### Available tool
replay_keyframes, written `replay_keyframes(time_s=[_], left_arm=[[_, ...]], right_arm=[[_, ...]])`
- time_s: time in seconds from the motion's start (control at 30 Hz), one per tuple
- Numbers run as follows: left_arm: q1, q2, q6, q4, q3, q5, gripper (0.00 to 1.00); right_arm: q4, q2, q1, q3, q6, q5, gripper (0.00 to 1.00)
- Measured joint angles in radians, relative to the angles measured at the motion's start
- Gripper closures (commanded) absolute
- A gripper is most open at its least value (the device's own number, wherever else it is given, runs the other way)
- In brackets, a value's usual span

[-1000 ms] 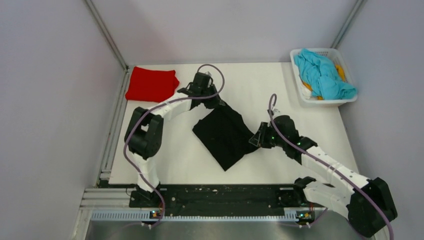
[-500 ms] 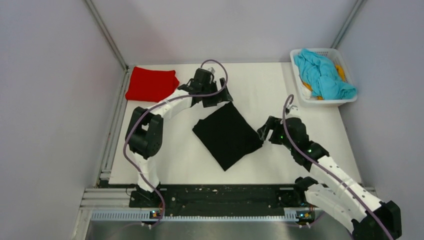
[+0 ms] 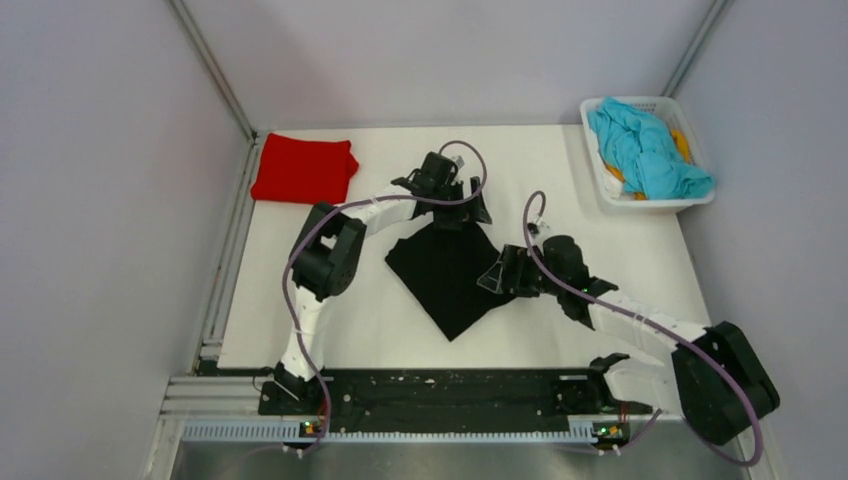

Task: Fold and stack the t-shirts
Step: Put the neatly folded tshirt into the corner of the board with the left arm

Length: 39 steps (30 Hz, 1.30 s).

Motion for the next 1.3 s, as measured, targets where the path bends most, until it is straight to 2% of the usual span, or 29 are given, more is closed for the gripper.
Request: replay_keyframes(time_s=[0.07, 0.23, 0.33, 0.6, 0.7, 0.8, 0.93, 1.03, 1.17, 1.3], left_arm=[[0.011, 0.057, -0.017, -0.01, 0.024, -0.015, 0.01], [0.046, 0.052, -0.039, -0.009, 0.018, -0.071, 0.01], [0.087, -0.005, -0.066, 0.04, -0.08, -0.087, 0.01], [0.168, -0.277, -0.122, 0.101, -0.449, -0.166, 0.01], [0.17, -0.306, -0.108, 0.065, -0.448, -0.208, 0.01], [0.171, -0.309, -0.084, -0.003, -0.379, -0.247, 0.01], [0.172, -0.39, -0.058, -0.019, -0.364, -0.268, 0.01], [0.172, -0.506, -0.054, -0.009, -0.444, -0.272, 0.01], [0.172, -0.632, -0.055, 0.005, -0.61, -0.266, 0.01], [0.169, -0.612, -0.056, -0.008, -0.695, -0.242, 0.01]], right_arm=[[-0.003, 0.064, -0.001, 0.003, -0.007, 0.043, 0.08], [-0.01, 0.214, -0.017, 0.061, -0.023, 0.119, 0.07], [0.011, 0.302, -0.032, 0.126, -0.041, 0.145, 0.07], [0.02, 0.56, -0.072, 0.385, -0.164, 0.19, 0.09], [0.004, 0.575, -0.074, 0.417, -0.198, 0.189, 0.08], [-0.024, 0.552, -0.078, 0.423, -0.212, 0.201, 0.02], [-0.098, 0.423, -0.08, 0.422, -0.211, 0.274, 0.01], [-0.103, 0.222, -0.082, 0.37, -0.18, 0.359, 0.01], [-0.075, -0.142, -0.085, 0.166, -0.077, 0.457, 0.01], [-0.1, -0.481, -0.086, -0.076, 0.001, 0.497, 0.01]])
